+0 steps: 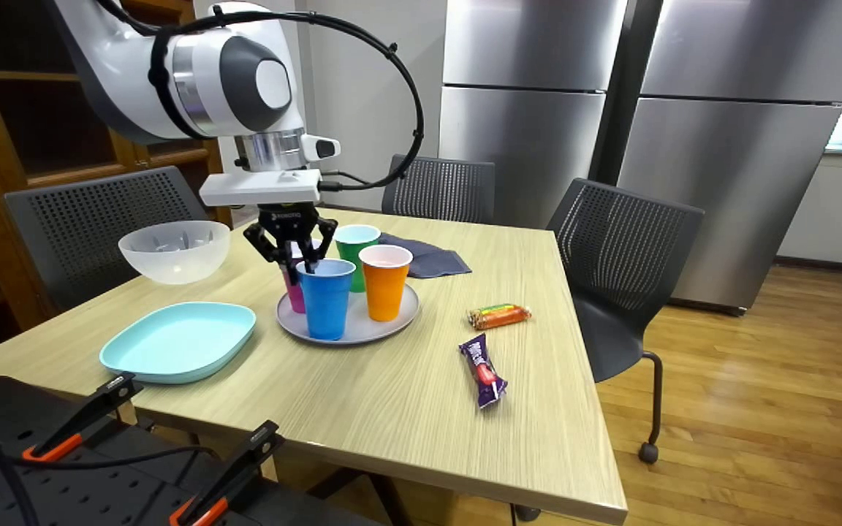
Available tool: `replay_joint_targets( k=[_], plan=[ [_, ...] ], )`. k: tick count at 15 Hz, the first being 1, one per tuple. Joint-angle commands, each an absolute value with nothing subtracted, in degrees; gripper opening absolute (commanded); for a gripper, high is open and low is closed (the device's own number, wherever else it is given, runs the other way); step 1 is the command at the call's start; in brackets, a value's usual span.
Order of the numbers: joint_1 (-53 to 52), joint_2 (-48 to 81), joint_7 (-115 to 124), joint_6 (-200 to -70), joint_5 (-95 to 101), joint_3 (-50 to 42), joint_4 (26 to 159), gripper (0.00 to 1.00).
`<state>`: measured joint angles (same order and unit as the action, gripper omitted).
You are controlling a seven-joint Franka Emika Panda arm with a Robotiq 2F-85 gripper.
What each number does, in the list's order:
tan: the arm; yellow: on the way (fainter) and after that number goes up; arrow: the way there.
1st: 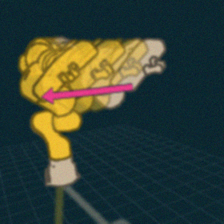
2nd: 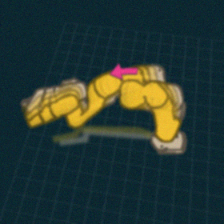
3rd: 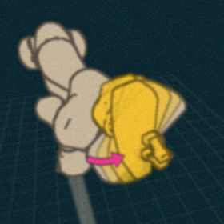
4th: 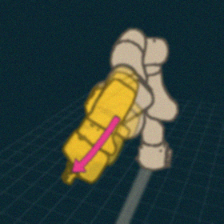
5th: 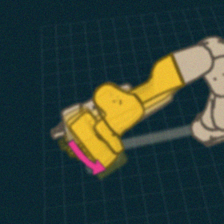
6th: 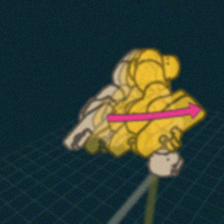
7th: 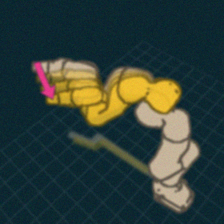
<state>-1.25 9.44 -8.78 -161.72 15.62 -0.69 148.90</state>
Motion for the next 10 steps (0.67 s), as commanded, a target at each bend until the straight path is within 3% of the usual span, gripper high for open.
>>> replay_joint_targets(
  k=[1, 6, 10],
  plan=[
    [-1.88, 9.14, -7.45, -161.68, 17.37, -1.40, 148.45, 0.58],
    [-0.63, 7.10, -11.11, -159.78, 14.89, -0.43, 149.23, 0.97],
    [0.36, 4.97, -14.25, -158.28, 12.41, 0.16, 149.59, 1.00]
  ],
)
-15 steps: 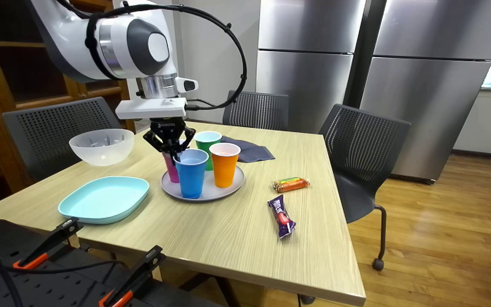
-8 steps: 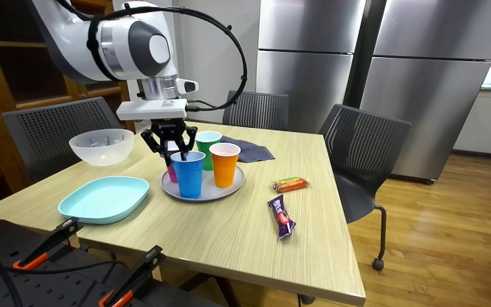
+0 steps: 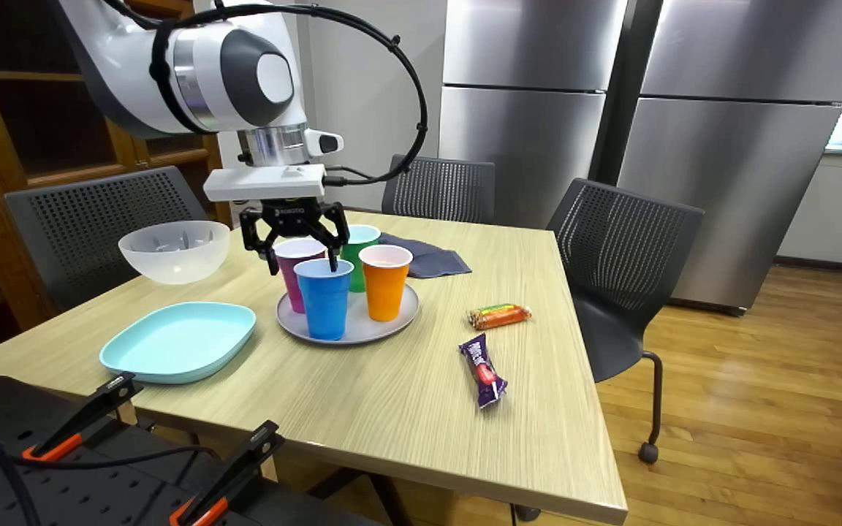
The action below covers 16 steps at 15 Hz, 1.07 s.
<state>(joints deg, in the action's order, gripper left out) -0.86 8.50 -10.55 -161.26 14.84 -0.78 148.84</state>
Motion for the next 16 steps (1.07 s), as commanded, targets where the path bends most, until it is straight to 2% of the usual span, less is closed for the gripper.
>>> replay_joint_targets(
  k=[1, 16],
  plan=[
    [0.60, 4.32, -15.41, -157.64, 11.21, 0.46, 149.59, 1.00],
    [3.82, -3.93, -17.72, -147.16, 6.76, -5.62, 143.12, 1.00]
  ],
)
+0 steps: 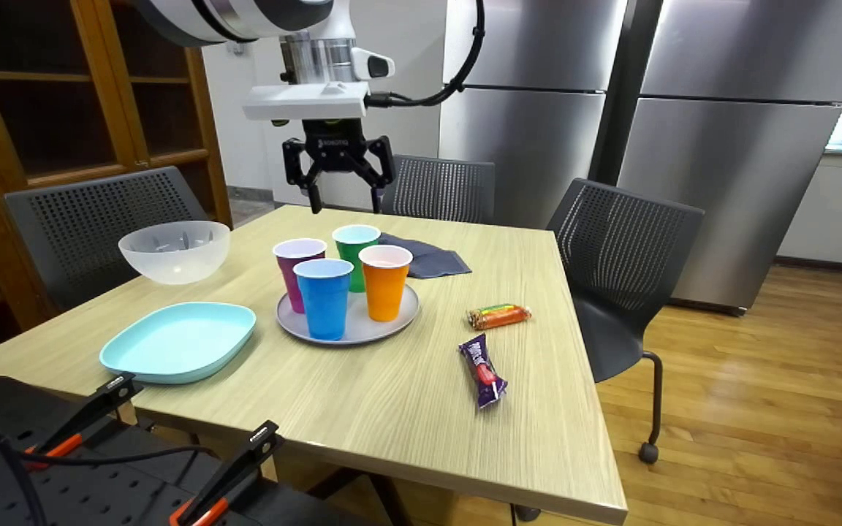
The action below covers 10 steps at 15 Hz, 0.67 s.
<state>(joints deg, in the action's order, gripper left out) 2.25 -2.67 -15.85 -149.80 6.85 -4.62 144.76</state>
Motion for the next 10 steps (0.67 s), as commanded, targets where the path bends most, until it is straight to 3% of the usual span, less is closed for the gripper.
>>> replay_joint_targets(
  k=[1, 10],
  plan=[
    [4.36, -3.72, -18.86, -147.00, 6.42, -6.39, 142.54, 1.00],
    [9.85, 1.77, -26.63, -140.05, 7.68, -12.28, 134.85, 1.00]
  ],
)
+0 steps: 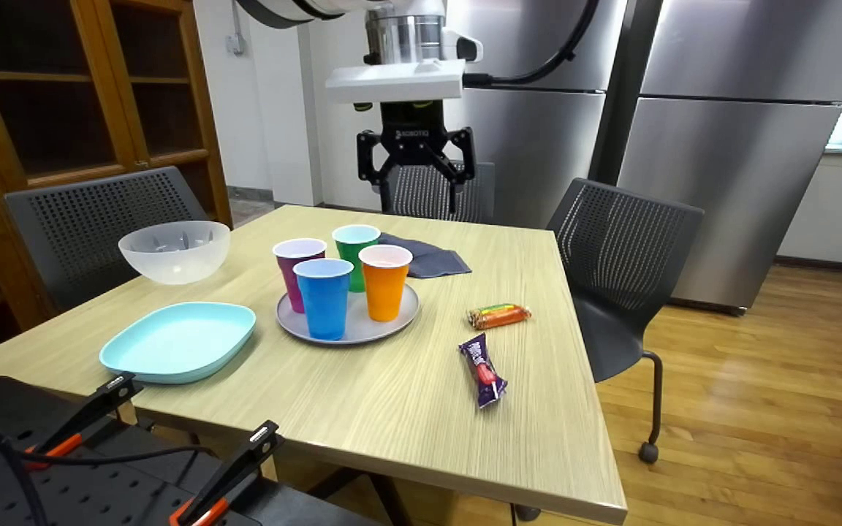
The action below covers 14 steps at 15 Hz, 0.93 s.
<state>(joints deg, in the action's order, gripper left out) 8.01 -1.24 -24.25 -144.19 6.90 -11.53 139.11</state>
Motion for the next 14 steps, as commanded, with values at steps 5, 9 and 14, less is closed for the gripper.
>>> replay_joint_targets(
  k=[5, 9, 14],
  plan=[
    [10.22, 1.54, -25.66, -142.26, 7.17, -11.99, 136.34, 1.00],
    [10.21, 1.71, -25.66, -142.12, 7.18, -11.92, 136.16, 1.00],
    [10.56, 2.80, -28.31, -141.40, 7.08, -12.15, 135.77, 1.00]
  ],
)
